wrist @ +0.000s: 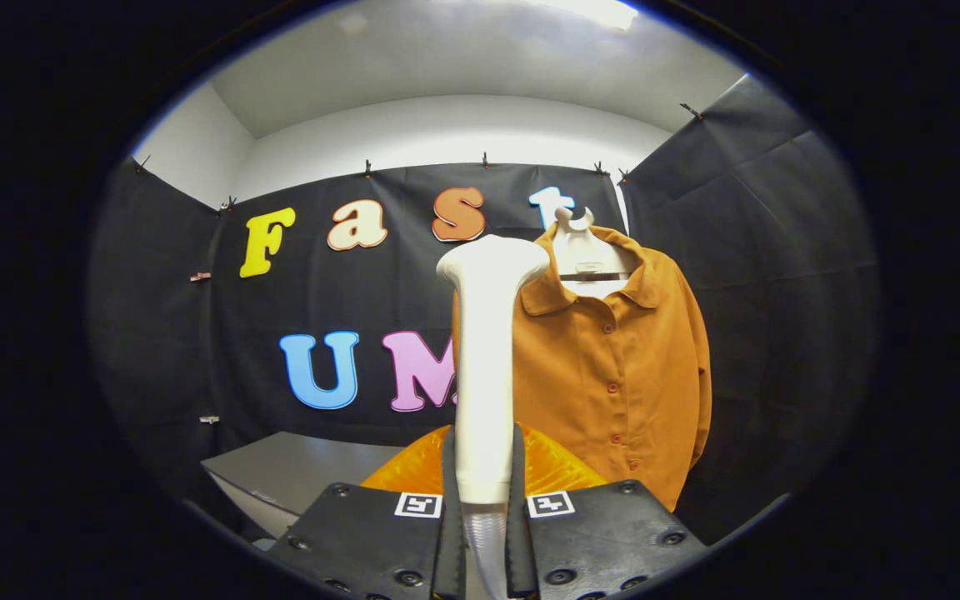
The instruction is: Iron the clothes twice with a garment steamer, once on the left side and once on the right side.
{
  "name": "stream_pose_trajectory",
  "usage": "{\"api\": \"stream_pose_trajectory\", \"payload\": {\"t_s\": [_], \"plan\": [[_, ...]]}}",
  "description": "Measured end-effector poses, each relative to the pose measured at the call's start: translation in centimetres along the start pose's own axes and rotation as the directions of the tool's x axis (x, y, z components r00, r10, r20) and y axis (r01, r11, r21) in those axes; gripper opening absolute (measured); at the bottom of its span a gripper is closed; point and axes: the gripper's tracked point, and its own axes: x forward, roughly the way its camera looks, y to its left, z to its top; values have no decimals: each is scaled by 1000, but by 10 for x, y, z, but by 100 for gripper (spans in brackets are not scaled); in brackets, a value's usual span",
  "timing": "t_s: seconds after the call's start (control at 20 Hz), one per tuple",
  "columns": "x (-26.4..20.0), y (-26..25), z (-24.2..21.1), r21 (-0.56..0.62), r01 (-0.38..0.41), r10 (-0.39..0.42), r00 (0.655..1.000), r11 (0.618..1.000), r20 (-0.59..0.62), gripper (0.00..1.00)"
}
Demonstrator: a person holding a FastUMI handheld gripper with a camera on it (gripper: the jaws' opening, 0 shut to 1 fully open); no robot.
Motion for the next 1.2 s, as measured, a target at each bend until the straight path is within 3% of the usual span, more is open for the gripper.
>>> {"api": "stream_pose_trajectory", "payload": {"t_s": [0.75, 1.2], "plan": [[64, -55, -81, -19, 11, -12, 996, 1000, -84, 23], [56, -69, -169, 12, 15, -11, 971, 1000, -240, 23]]}}
